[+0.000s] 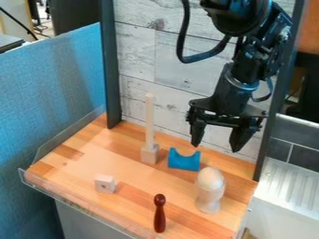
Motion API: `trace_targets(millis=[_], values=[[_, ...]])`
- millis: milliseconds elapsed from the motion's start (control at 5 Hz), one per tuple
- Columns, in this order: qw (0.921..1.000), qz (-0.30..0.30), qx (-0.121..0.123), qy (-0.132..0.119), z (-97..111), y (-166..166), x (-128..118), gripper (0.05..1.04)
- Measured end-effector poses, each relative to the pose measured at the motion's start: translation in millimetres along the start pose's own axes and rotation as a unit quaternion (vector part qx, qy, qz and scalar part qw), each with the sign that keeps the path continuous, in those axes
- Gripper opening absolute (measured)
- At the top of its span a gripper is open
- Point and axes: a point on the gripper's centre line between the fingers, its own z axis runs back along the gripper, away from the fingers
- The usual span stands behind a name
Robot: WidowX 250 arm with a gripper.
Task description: Move the block with hole closer to the brown stuff
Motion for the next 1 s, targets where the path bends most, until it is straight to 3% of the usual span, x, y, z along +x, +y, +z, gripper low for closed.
trace_targets(millis=[200,600,800,1000], values=[[0.9999,-0.002,0.009,0.012,-9.7,-0.6,-3.8,1.0],[0.9949,0.084,0.043,0.036,-28.1,41.8,6.4,1.0],[0.9914,0.113,0.057,0.031,-32.7,56.7,8.3,1.0],[0.9863,0.153,0.059,0.011,-37.9,72.2,6.8,1.0]])
